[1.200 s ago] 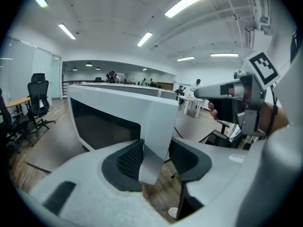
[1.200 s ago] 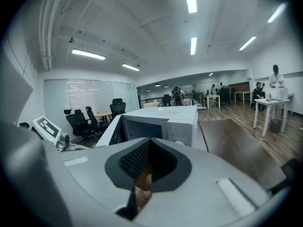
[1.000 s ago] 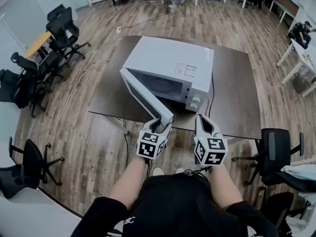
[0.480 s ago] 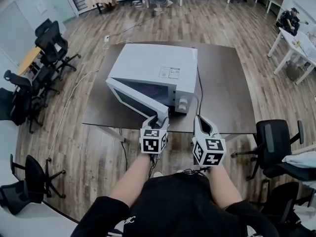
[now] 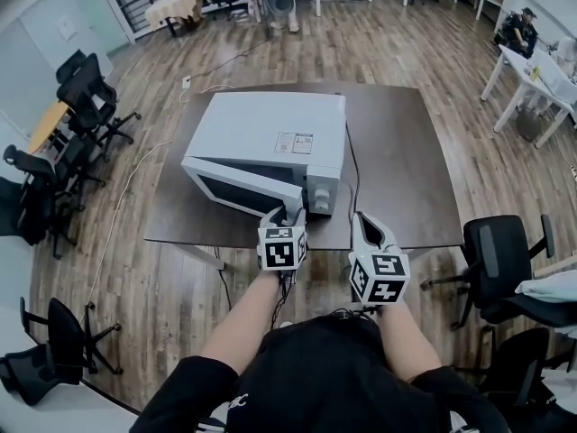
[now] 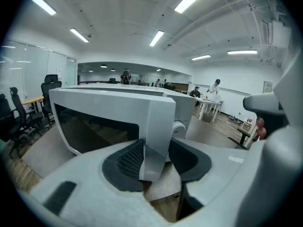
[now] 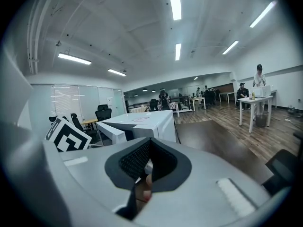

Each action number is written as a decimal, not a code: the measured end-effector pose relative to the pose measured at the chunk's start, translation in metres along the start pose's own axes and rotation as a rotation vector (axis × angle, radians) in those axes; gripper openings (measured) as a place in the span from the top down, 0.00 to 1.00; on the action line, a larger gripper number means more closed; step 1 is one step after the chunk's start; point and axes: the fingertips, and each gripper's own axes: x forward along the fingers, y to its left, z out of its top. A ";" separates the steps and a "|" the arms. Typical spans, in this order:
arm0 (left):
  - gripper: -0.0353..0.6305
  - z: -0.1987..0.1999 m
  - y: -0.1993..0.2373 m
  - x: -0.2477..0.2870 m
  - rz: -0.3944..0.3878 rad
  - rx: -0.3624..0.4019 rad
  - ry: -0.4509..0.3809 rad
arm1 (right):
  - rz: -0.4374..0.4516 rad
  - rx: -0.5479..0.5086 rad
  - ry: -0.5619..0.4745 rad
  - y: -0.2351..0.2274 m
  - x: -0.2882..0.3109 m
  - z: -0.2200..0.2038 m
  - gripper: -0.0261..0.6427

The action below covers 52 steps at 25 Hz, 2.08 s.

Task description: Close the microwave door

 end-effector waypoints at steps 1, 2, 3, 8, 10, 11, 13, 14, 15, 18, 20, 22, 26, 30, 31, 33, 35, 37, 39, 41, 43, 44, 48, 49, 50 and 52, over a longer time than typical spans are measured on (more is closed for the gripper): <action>0.68 0.002 0.000 0.004 0.004 -0.001 0.001 | 0.001 -0.001 -0.001 -0.001 0.001 0.001 0.95; 0.68 0.004 -0.001 0.007 0.008 -0.001 0.002 | 0.003 -0.001 -0.002 -0.003 0.002 0.002 0.95; 0.68 0.005 -0.001 0.010 0.012 -0.001 0.004 | 0.003 -0.001 -0.003 -0.004 0.003 0.002 0.95; 0.68 0.012 -0.001 0.022 0.029 -0.006 0.009 | -0.011 0.005 -0.003 -0.018 0.006 0.004 0.95; 0.68 0.015 -0.001 0.026 0.034 -0.005 0.012 | -0.017 0.009 -0.004 -0.024 0.007 0.006 0.95; 0.68 0.016 -0.002 0.028 0.036 -0.004 0.013 | -0.019 0.010 -0.004 -0.027 0.008 0.006 0.95; 0.68 0.019 -0.002 0.032 0.039 -0.004 0.014 | -0.021 0.012 -0.005 -0.030 0.010 0.008 0.95; 0.68 0.020 -0.002 0.033 0.040 -0.004 0.013 | -0.021 0.012 -0.006 -0.032 0.011 0.009 0.95; 0.68 0.021 -0.002 0.034 0.041 -0.003 0.012 | -0.021 0.012 -0.006 -0.033 0.012 0.009 0.95; 0.68 0.023 -0.002 0.036 0.044 0.003 0.007 | -0.021 0.015 -0.007 -0.036 0.017 0.011 0.95; 0.67 0.024 -0.002 0.039 0.045 0.004 0.008 | -0.020 0.017 -0.007 -0.038 0.020 0.012 0.95; 0.67 0.027 -0.002 0.042 0.049 0.003 0.012 | -0.016 0.016 -0.006 -0.037 0.024 0.013 0.95; 0.67 0.028 -0.001 0.047 0.054 0.003 0.011 | -0.012 0.015 -0.009 -0.036 0.029 0.014 0.95; 0.71 0.031 -0.003 0.052 0.027 0.024 0.019 | -0.008 0.016 -0.005 -0.034 0.030 0.014 0.95; 0.71 0.030 -0.003 0.052 0.027 0.027 0.020 | -0.008 0.016 -0.003 -0.033 0.030 0.013 0.95; 0.71 0.028 -0.003 0.053 0.023 0.026 0.015 | -0.012 0.013 0.000 -0.033 0.029 0.012 0.95; 0.71 0.029 -0.004 0.052 0.011 0.008 0.015 | -0.015 0.006 -0.001 -0.033 0.028 0.013 0.95; 0.70 0.034 -0.004 0.048 -0.004 -0.016 0.005 | -0.016 0.003 -0.003 -0.032 0.026 0.015 0.95; 0.69 0.040 -0.003 0.040 -0.007 -0.010 -0.027 | -0.018 0.003 0.001 -0.031 0.025 0.016 0.95; 0.68 0.047 -0.003 0.028 0.002 0.028 -0.062 | -0.016 0.000 0.005 -0.028 0.025 0.015 0.95; 0.68 0.055 -0.003 0.015 0.016 0.068 -0.105 | -0.004 -0.007 0.007 -0.021 0.027 0.016 0.95; 0.69 0.059 -0.003 0.008 0.021 0.084 -0.125 | 0.005 -0.011 0.008 -0.016 0.028 0.016 0.95; 0.72 0.067 0.001 -0.021 0.041 0.109 -0.182 | 0.056 -0.040 0.009 0.010 0.033 0.017 0.95; 0.74 0.068 0.002 -0.029 0.044 0.109 -0.192 | 0.069 -0.047 0.009 0.017 0.034 0.017 0.95; 0.76 0.070 0.004 -0.037 0.048 0.109 -0.203 | 0.082 -0.053 0.009 0.024 0.035 0.018 0.95; 0.81 0.072 0.010 -0.053 0.066 0.113 -0.223 | 0.107 -0.064 0.009 0.038 0.037 0.018 0.95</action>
